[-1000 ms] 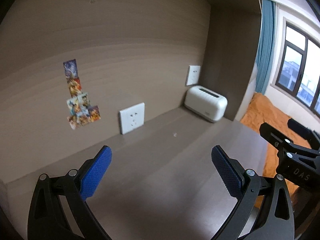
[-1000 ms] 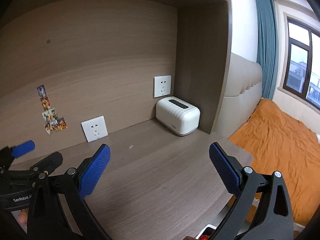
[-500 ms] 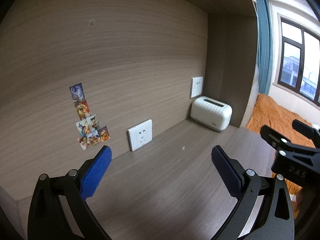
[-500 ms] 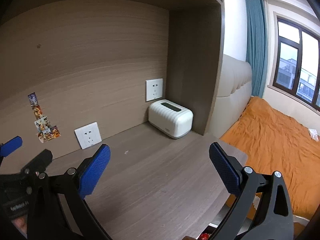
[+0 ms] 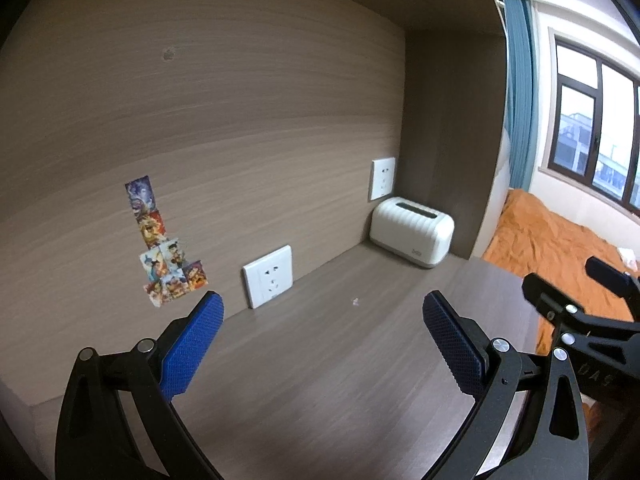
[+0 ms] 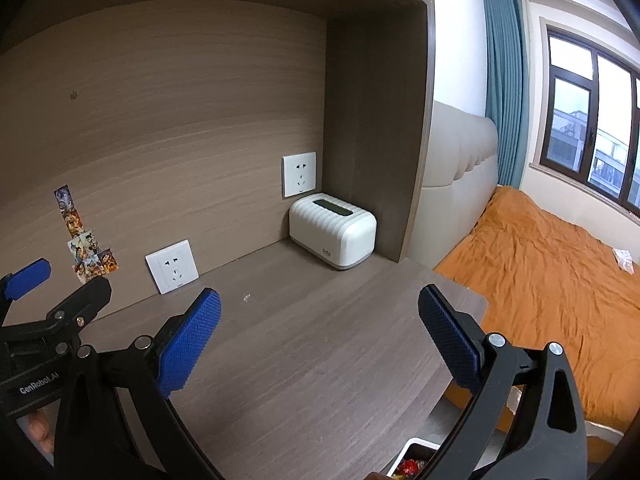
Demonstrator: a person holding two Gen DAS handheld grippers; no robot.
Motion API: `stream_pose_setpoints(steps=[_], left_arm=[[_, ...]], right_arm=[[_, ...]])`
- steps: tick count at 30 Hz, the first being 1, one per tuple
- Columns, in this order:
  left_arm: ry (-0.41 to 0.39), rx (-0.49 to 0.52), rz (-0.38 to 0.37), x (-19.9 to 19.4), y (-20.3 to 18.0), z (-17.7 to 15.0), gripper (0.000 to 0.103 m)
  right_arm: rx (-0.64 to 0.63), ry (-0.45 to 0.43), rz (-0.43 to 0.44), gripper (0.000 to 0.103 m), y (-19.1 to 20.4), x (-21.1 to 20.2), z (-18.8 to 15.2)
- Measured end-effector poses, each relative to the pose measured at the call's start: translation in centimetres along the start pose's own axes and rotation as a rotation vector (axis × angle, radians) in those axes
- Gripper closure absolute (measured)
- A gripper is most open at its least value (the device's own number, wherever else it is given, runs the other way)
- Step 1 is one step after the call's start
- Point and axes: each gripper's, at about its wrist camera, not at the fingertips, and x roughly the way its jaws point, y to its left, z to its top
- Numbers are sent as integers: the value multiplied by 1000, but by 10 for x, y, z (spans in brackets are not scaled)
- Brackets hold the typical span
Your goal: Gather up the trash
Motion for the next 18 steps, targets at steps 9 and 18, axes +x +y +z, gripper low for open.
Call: stream_pose_setpoints(steps=[9,18], left_arm=[[1,16,-13,0,-8,1,5],[3,21,-18,1,-16,4,5]], right_arm=[[24,25,17,5,-6,1,-3],[64,49,37,5,-17,5,-4]])
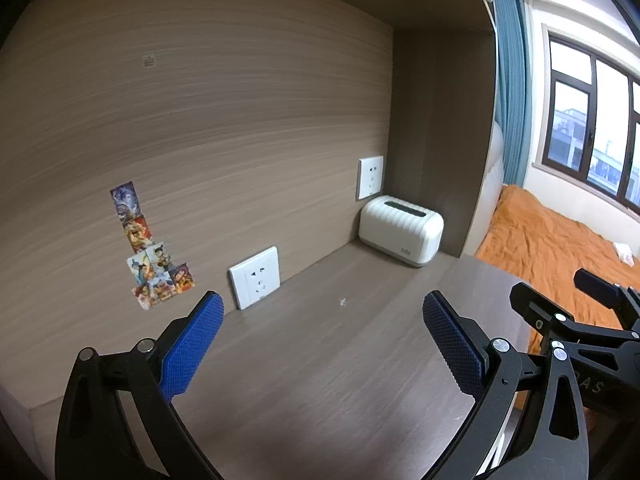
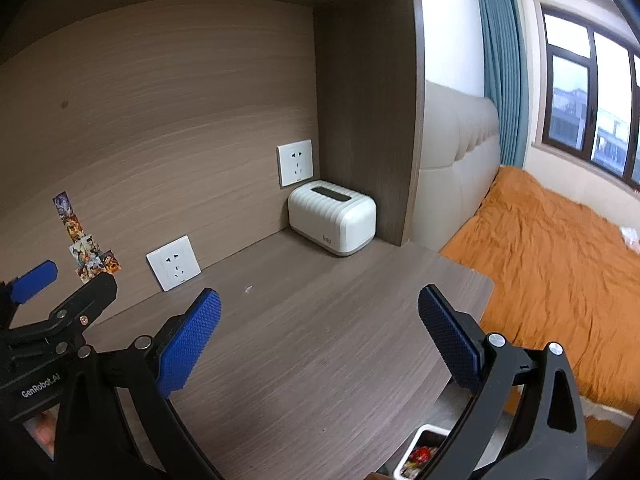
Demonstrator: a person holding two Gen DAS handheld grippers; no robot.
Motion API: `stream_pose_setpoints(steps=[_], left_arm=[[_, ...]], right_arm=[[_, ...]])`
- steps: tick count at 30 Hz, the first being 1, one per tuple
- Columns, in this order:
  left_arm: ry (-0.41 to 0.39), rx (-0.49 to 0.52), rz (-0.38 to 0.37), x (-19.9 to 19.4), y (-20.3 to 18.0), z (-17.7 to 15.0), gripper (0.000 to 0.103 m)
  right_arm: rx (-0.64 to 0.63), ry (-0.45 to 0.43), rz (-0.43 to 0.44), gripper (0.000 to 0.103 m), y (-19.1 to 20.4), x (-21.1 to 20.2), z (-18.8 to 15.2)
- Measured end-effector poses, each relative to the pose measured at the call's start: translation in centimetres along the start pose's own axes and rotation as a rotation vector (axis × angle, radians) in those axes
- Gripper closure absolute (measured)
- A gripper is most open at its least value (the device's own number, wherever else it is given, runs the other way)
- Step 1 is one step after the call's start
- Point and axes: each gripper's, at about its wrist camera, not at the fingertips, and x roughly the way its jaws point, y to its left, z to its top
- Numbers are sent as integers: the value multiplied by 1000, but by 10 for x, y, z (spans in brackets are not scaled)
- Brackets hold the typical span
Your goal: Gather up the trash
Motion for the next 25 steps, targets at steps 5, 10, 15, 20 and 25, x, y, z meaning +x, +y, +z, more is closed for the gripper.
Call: stream_pose_setpoints(steps=[5,10,15,20,25], left_arm=[[-8,12,5,-3,-7,1,5],[-9,10,-2,0,-8,3,5],[-12,19,-4,3,-10,5,5],[-1,27,-18,9,-10,7,5],[4,24,-18,15,-9,7,5]], right_arm=[[1,-2,-10,5,-2,1,-1],[6,-10,-18,5,-4,1,0],[10,-12,-24,5,-6,3,1],[14,-5,-29,5,-6,7,2],[13,-1,-39,5,-7,10,4]])
